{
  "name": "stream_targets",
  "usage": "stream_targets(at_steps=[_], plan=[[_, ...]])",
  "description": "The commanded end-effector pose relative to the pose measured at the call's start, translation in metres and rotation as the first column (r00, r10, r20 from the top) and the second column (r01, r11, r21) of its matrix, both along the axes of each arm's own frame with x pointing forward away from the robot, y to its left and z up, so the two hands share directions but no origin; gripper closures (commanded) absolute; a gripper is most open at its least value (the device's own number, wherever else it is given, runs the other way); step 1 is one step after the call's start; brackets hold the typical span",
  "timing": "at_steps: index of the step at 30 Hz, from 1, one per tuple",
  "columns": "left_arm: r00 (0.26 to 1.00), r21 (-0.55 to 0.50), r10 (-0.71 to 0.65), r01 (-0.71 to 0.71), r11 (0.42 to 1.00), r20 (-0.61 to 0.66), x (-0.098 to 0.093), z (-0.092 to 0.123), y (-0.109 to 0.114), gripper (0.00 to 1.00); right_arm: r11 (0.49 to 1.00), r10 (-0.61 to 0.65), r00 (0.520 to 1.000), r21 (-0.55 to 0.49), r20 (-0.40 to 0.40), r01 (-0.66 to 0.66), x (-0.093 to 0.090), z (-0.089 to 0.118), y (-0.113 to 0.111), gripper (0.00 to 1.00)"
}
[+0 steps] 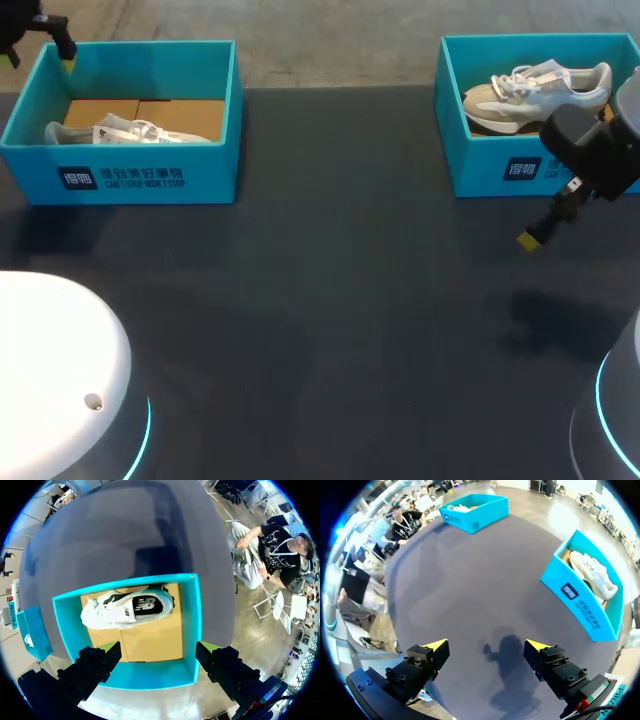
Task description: Take the shoe out of the shoebox, open the shoe tongue, remove and reinsert the insole, then place the shoe into the shoebox
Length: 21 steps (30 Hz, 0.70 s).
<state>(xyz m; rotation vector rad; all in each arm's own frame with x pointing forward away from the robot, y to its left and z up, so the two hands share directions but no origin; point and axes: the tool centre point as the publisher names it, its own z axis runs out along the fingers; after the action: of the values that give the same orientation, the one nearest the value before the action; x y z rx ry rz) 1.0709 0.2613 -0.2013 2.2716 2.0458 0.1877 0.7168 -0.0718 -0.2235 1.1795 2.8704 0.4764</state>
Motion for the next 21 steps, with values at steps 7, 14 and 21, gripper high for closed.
stream_targets(at_steps=[7,14,21], plan=[[0.994,-0.047,0.100,-0.102,0.994,-0.052,0.001,0.015,-0.014,0.00,0.974,-0.130,0.991,-0.181,0.031,0.133,0.087,0.022,-0.049,0.00],[0.986,-0.065,0.140,-0.147,0.987,-0.090,-0.007,0.029,-0.026,0.00,0.957,-0.260,0.962,-0.114,0.079,0.268,0.134,0.027,-0.085,0.00],[0.980,-0.102,0.122,-0.139,0.985,-0.160,-0.036,0.034,-0.045,0.00,0.897,-0.435,0.896,-0.036,0.093,0.440,0.171,0.030,-0.117,0.00]])
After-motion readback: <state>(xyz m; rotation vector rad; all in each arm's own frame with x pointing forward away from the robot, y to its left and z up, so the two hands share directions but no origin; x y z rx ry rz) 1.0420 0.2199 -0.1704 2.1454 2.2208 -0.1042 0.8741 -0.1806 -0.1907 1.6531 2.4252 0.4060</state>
